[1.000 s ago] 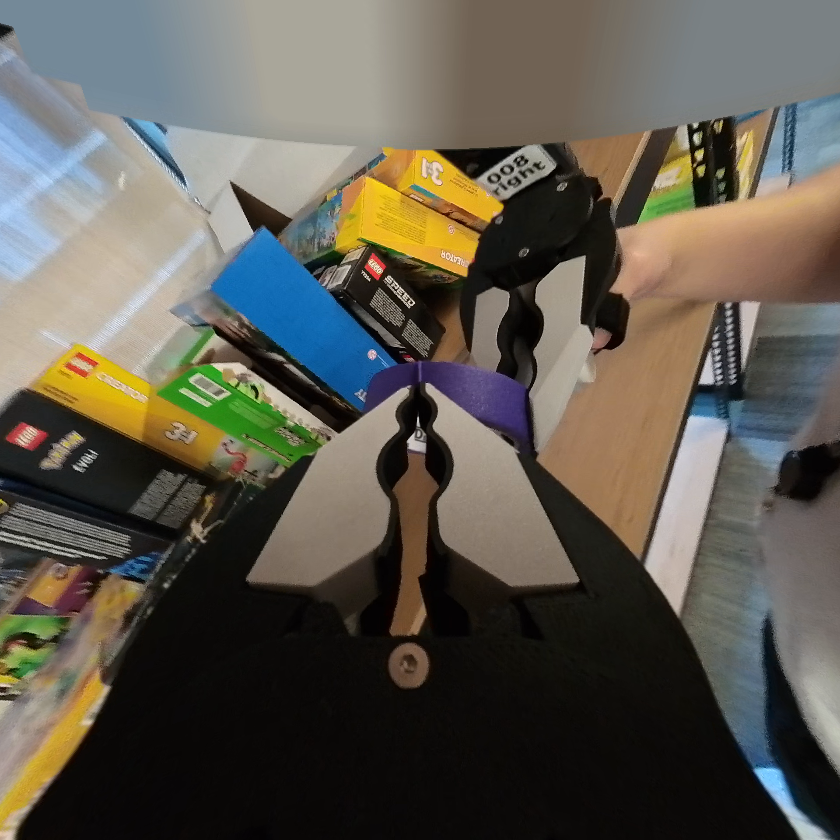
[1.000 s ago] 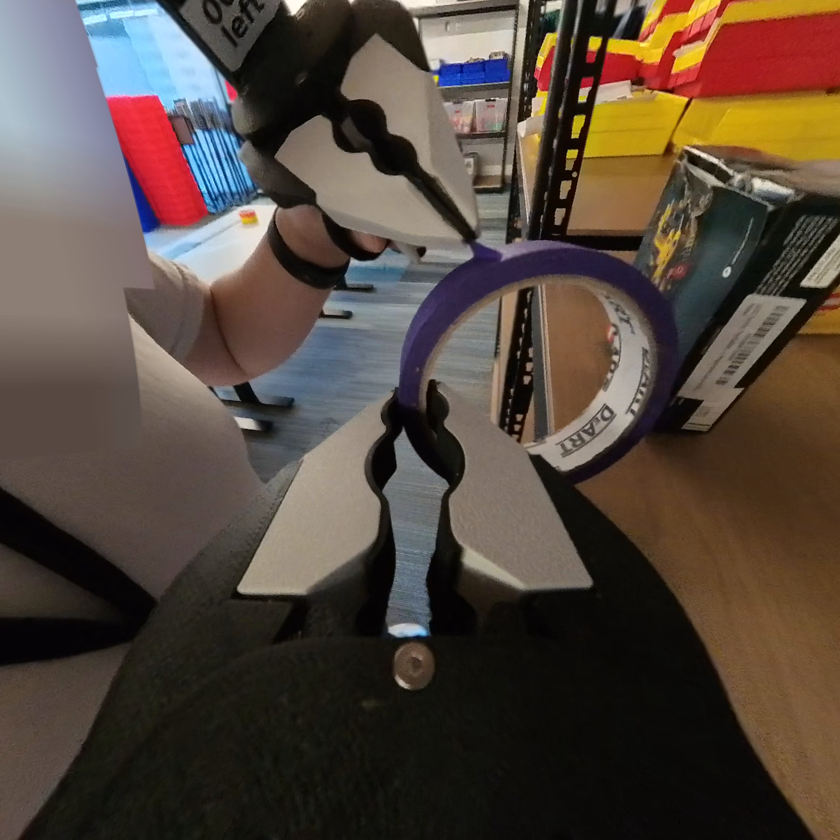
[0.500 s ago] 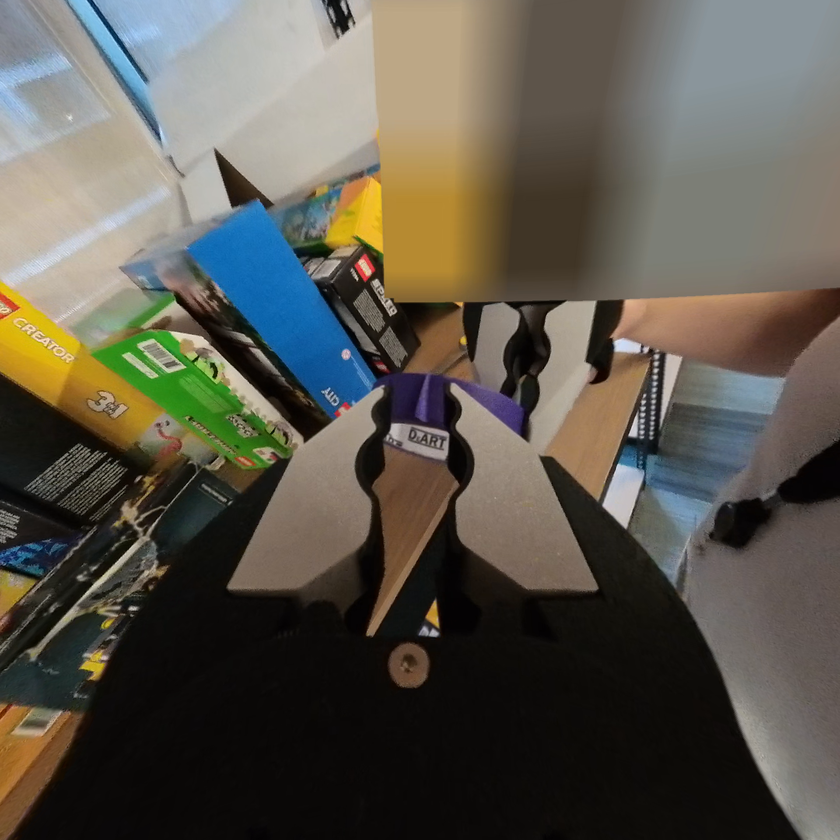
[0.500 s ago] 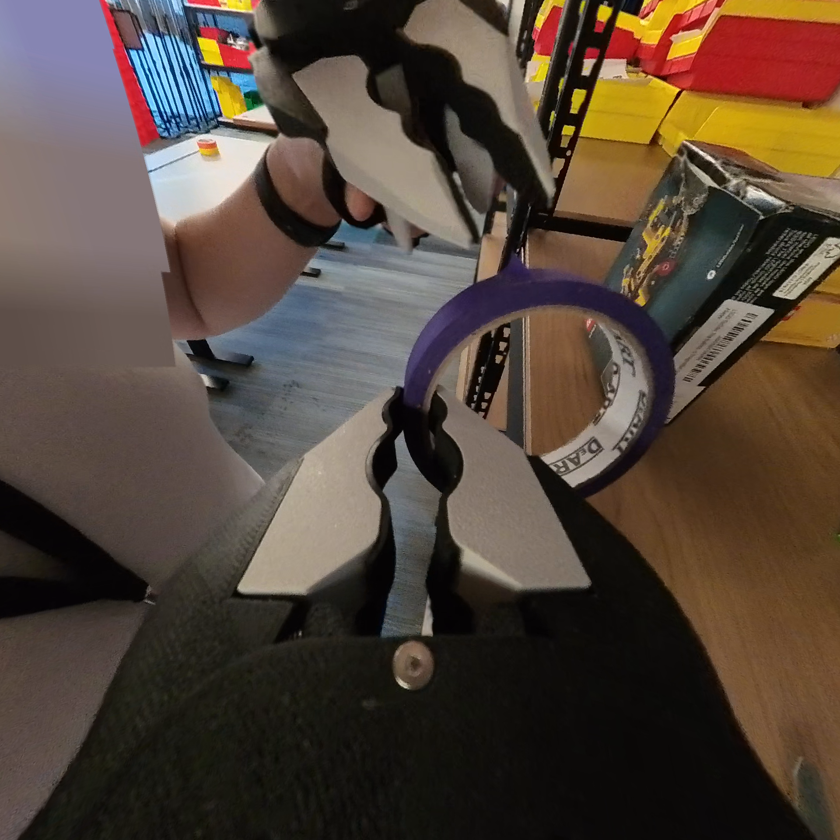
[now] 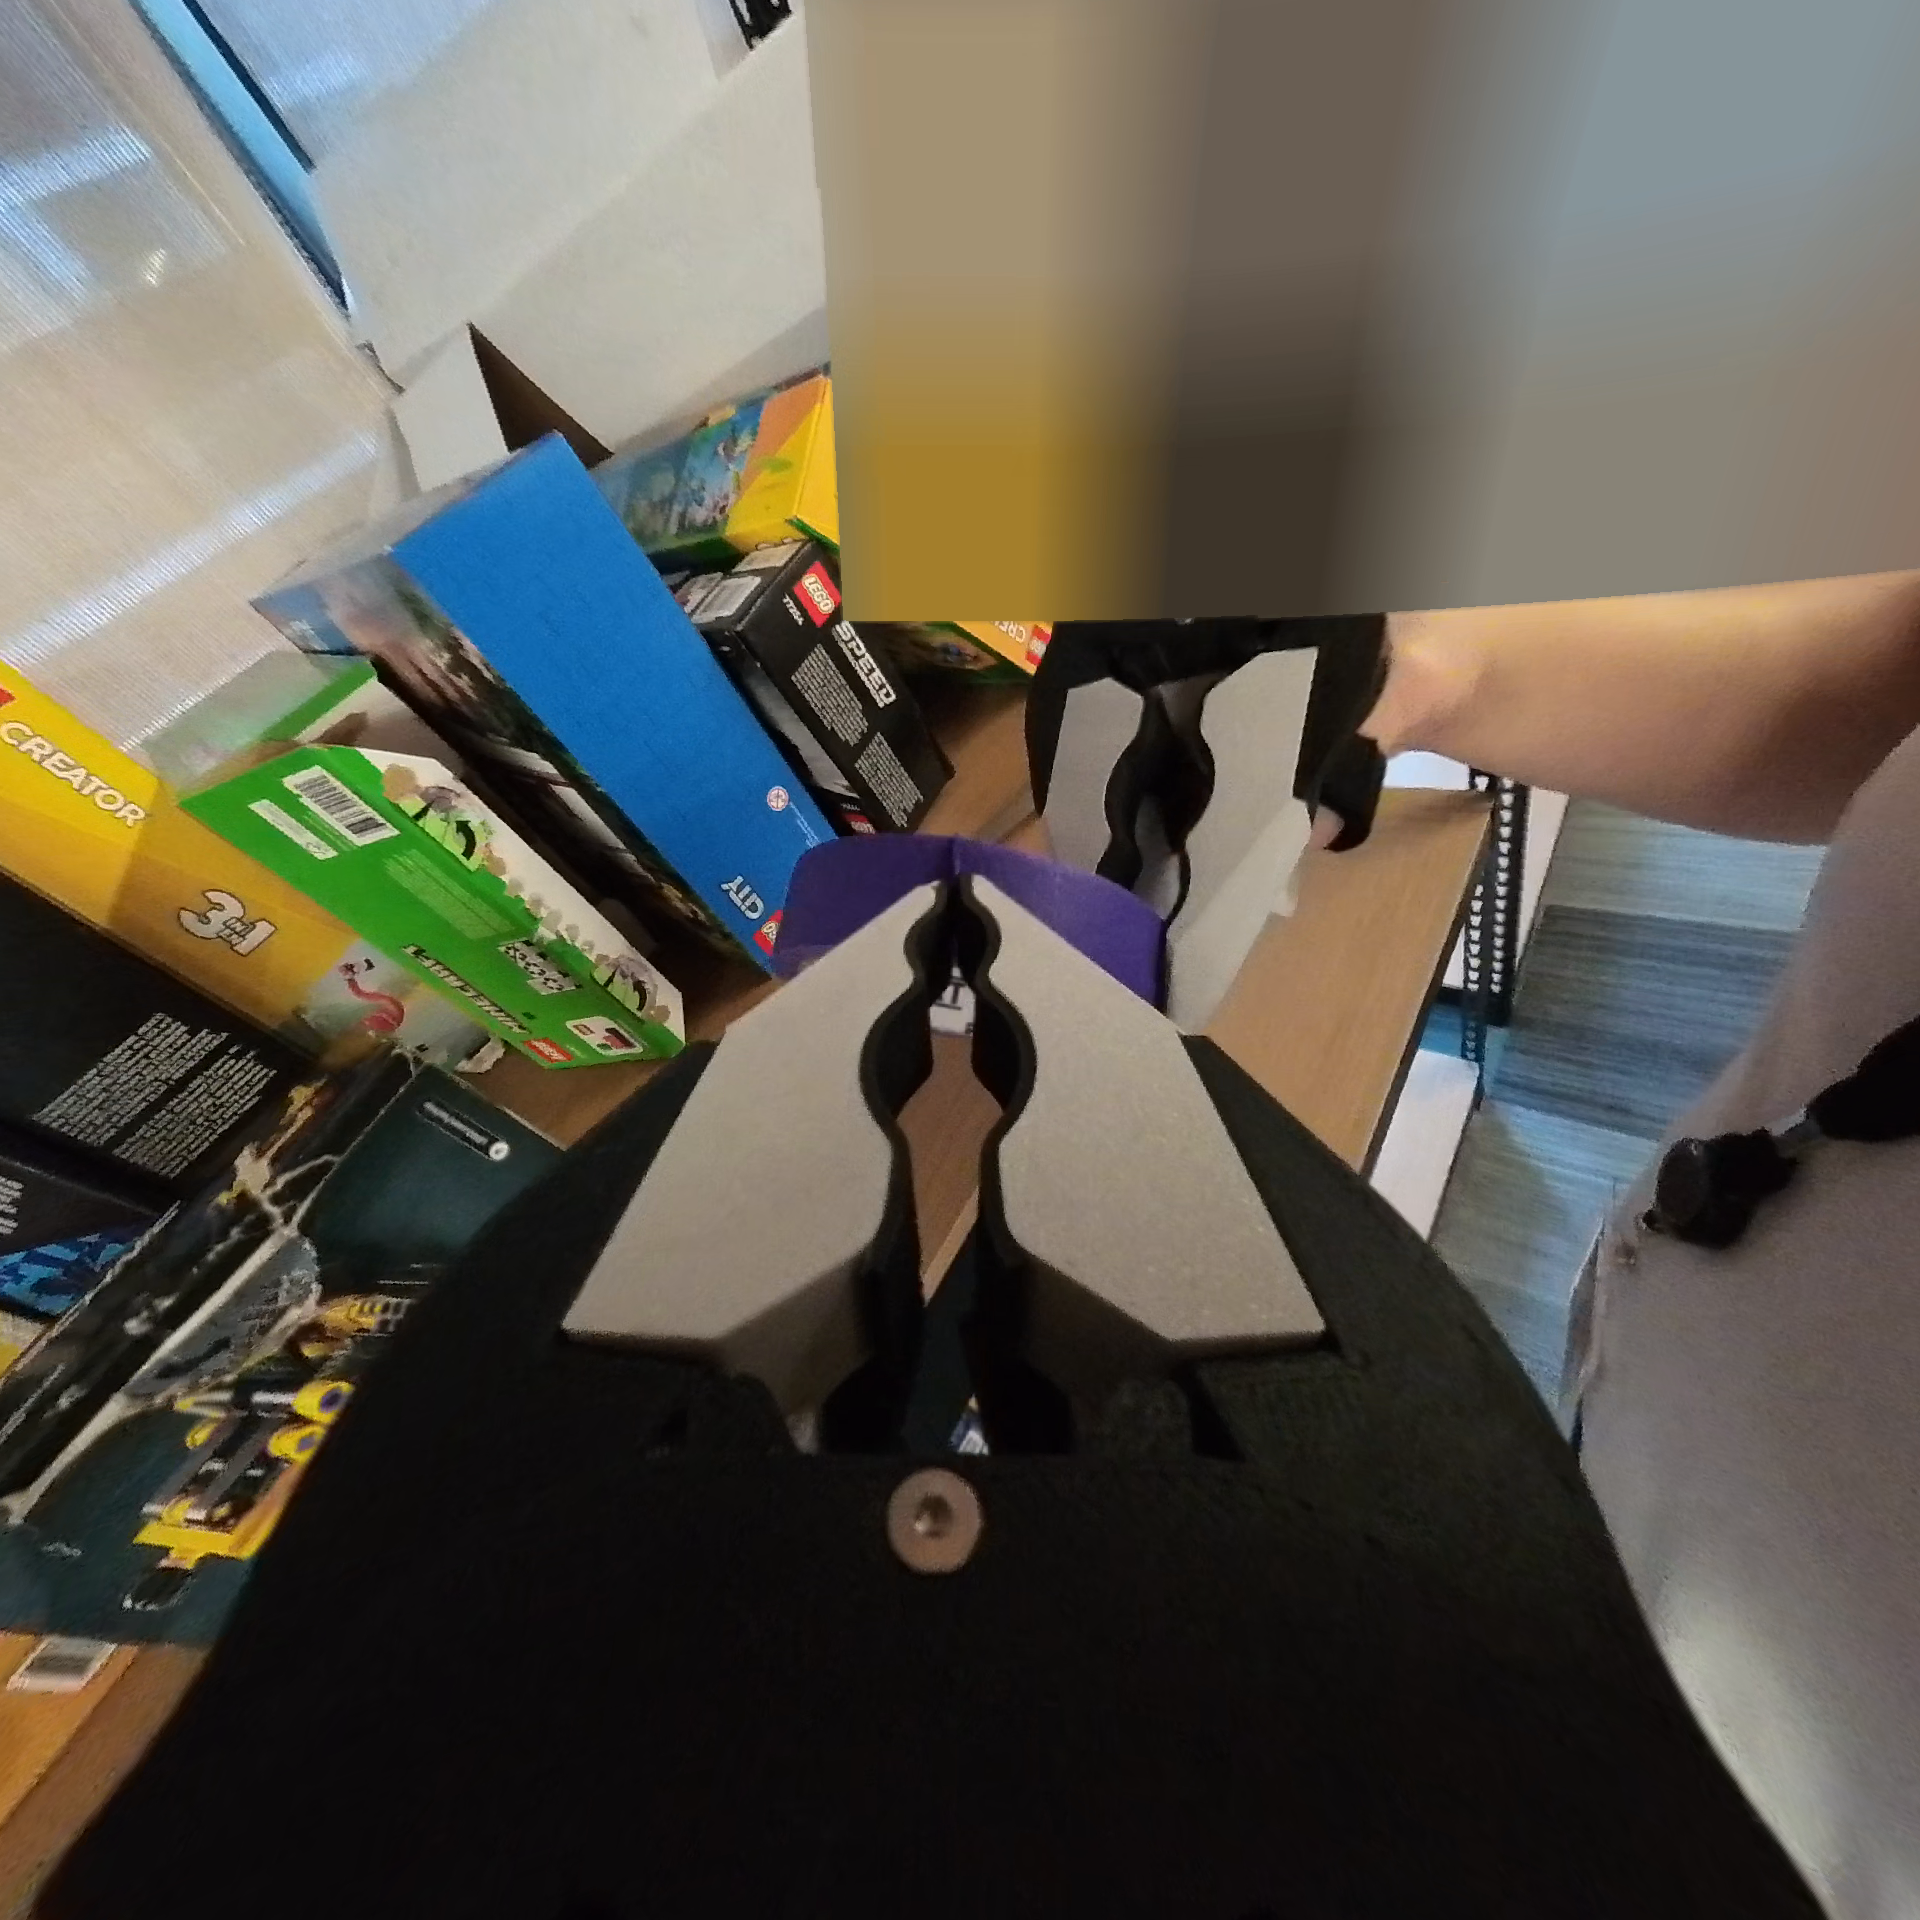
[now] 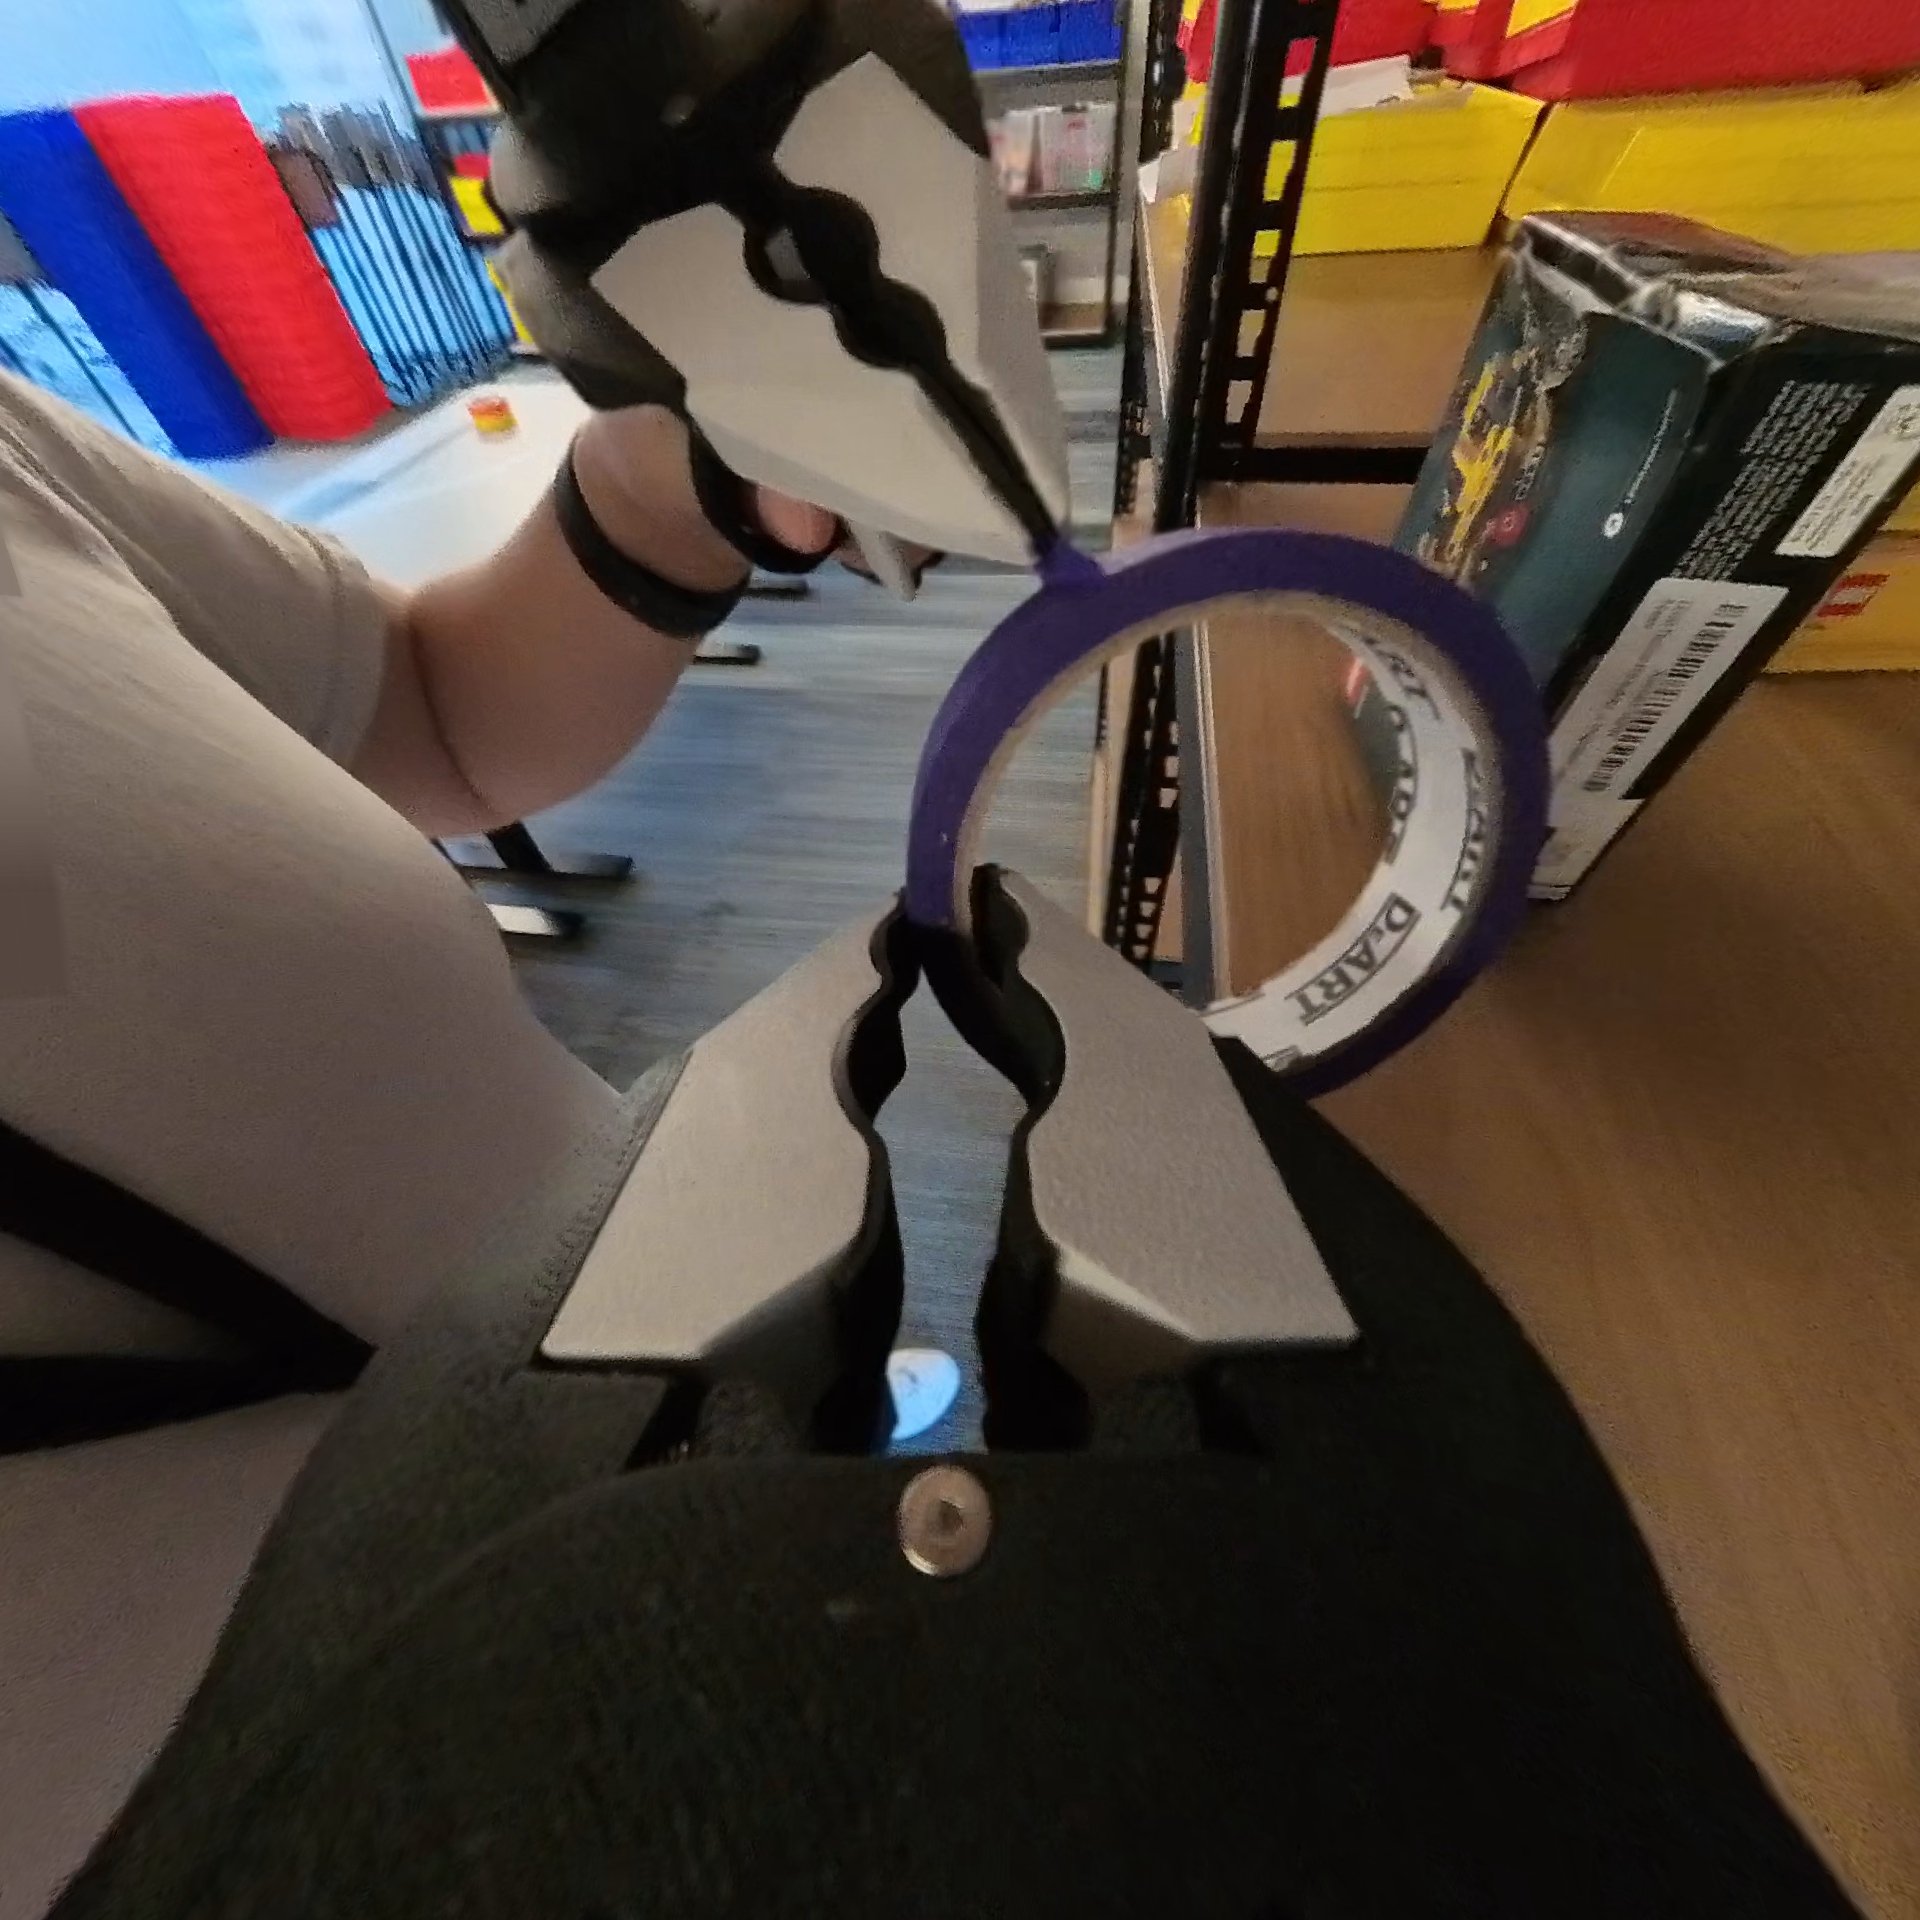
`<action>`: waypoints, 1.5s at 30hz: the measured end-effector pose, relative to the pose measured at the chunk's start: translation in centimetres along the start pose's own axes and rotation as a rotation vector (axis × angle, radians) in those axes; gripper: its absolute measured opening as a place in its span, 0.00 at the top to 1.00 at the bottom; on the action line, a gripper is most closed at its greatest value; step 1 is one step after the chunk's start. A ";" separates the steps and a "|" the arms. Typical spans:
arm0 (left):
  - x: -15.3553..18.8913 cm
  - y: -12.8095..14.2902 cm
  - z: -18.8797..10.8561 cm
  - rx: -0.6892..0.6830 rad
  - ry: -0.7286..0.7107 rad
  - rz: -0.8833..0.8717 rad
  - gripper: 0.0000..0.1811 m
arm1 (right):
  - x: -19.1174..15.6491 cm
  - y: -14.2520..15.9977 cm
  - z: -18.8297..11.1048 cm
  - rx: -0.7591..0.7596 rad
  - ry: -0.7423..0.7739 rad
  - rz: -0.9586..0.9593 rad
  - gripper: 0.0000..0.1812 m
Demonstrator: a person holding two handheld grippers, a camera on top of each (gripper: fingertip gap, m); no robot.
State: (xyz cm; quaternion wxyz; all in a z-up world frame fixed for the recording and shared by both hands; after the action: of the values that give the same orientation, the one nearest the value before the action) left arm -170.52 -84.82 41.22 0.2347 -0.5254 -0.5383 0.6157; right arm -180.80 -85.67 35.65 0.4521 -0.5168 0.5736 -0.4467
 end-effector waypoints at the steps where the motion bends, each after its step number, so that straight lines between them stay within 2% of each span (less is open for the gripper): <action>1: 0.1 -0.1 -0.1 0.010 -0.005 -0.005 1.00 | 0.0 -0.1 0.1 0.007 -0.003 0.019 0.94; 21: 1.2 0.0 -3.2 0.095 -0.045 -0.057 1.00 | 0.5 -0.7 2.0 0.016 -0.128 0.293 0.95; 25: 0.7 0.6 -3.9 0.068 -0.111 -0.056 1.00 | 0.4 -0.9 2.6 -0.049 -0.127 0.284 0.95; 27: 0.6 0.8 -4.2 0.066 -0.120 -0.067 0.96 | 0.5 -1.3 2.7 -0.070 -0.109 0.266 0.95; 31: 0.3 0.3 -5.3 0.131 -0.184 -0.089 0.89 | 0.8 -2.0 2.9 -0.108 -0.071 0.262 0.95; 35: -0.3 -0.9 -7.6 0.242 -0.273 -0.071 0.88 | 1.4 -1.9 2.5 -0.116 -0.028 0.259 0.95; 39: 0.6 0.4 -6.5 0.133 -0.235 -0.056 0.78 | 1.4 -1.9 2.5 -0.134 0.025 0.218 0.95; 43: 1.3 1.1 -4.3 0.045 -0.276 0.083 0.79 | 1.0 -1.7 2.8 -0.180 0.052 0.174 0.95; 45: 1.2 1.1 -3.3 -0.014 -0.313 0.171 0.84 | 1.0 -1.5 2.9 -0.198 0.069 0.159 0.95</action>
State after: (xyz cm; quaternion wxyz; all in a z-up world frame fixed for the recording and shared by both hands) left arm -167.63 -82.70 40.20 0.0911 -0.4686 -0.5259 0.7040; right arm -177.75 -86.90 36.53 0.4128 -0.4959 0.6695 -0.3680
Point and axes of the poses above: each gripper's, where its closed fingertips meet, z out along the fingers, y out of its underside, x = y × z across the jaws, the point moved 6 cm from there along -z, back along the fingers, and after that the axes turned 5 degrees about x, right-handed, at the moved point
